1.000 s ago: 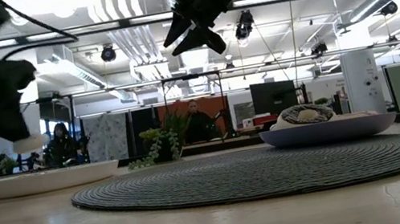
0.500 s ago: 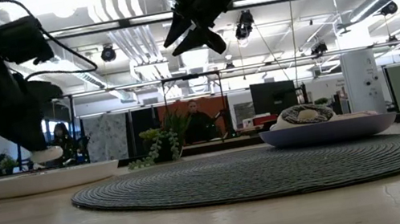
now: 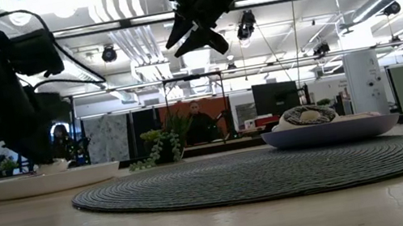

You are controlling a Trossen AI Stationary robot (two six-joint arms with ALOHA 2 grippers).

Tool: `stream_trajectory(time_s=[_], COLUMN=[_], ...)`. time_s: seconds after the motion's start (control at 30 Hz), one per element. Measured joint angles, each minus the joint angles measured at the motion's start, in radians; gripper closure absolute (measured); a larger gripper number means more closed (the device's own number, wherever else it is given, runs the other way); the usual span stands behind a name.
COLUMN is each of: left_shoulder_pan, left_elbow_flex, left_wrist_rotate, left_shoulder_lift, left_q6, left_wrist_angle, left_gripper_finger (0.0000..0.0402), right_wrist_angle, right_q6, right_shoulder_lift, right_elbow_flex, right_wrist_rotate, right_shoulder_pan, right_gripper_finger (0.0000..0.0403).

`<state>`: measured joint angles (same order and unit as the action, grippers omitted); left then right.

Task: Pick & Place donuts
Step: Put the small white donut on the white plate, then put the small red donut on the white plate

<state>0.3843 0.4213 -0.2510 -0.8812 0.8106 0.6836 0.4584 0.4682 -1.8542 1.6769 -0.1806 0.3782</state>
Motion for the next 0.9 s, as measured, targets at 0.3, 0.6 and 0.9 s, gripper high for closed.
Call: stream_trajectory(time_s=[0.3,0.6,0.9], left_shoulder_pan=[-0.001,-0.039,-0.451], left_elbow_flex=[0.023,0.166,0.141], left_wrist_rotate=[0.026,0.164,0.453], left_shoulder_lift=[0.006,0.081,0.039], left_q6=[-0.001,-0.134,-0.288], left_wrist_angle=[0.025,0.081,-0.116], left_gripper_finger=[0.0292,0.0274,0.0276], right_wrist_angle=[0.001,0.002,0.001], right_q6=[0.003,0.003,-0.004], right_shoulder_lift=[0.000,0.000,0.000], right_elbow_flex=[0.000,0.000,0.000], right_wrist_rotate=[0.000,-0.001,-0.002], right_shoulder_pan=[0.000,0.000,0.000], right_gripper_finger=[0.0280,0.0280,0.0280])
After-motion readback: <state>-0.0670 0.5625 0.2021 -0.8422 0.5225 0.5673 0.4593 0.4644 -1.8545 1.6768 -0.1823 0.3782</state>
